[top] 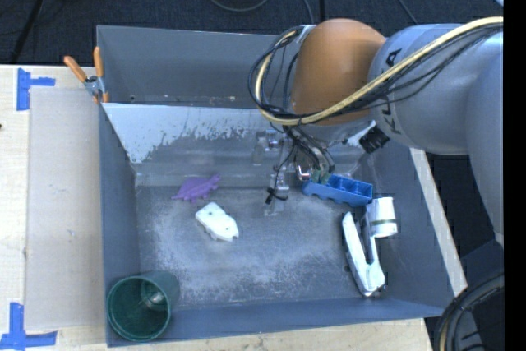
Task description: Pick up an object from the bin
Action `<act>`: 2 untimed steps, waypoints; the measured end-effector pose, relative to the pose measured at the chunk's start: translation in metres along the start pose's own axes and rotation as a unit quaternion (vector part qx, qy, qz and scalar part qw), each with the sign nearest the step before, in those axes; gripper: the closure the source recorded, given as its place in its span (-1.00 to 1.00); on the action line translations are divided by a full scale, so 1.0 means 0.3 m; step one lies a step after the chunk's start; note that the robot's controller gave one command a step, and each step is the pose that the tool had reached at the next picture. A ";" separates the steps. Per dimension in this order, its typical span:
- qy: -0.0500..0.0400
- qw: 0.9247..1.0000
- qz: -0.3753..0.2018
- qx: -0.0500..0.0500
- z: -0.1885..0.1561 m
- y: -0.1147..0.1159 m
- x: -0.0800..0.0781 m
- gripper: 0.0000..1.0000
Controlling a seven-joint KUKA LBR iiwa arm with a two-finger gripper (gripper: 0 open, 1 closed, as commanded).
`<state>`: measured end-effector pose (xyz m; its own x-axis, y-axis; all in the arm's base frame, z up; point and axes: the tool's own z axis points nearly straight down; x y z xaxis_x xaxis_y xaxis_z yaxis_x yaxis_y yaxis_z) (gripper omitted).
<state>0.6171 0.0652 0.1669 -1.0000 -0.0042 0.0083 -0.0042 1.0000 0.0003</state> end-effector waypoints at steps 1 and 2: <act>-0.004 1.000 0.000 0.000 -0.017 0.000 -0.005 -1.00; -0.005 1.000 -0.027 0.000 0.126 0.062 0.011 -1.00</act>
Offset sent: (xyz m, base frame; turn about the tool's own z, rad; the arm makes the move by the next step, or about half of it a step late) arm -0.0147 0.0443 -0.0965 -0.1314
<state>0.6133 0.0839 0.1292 -0.9983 -0.0581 -0.0027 -0.0581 0.9983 0.0001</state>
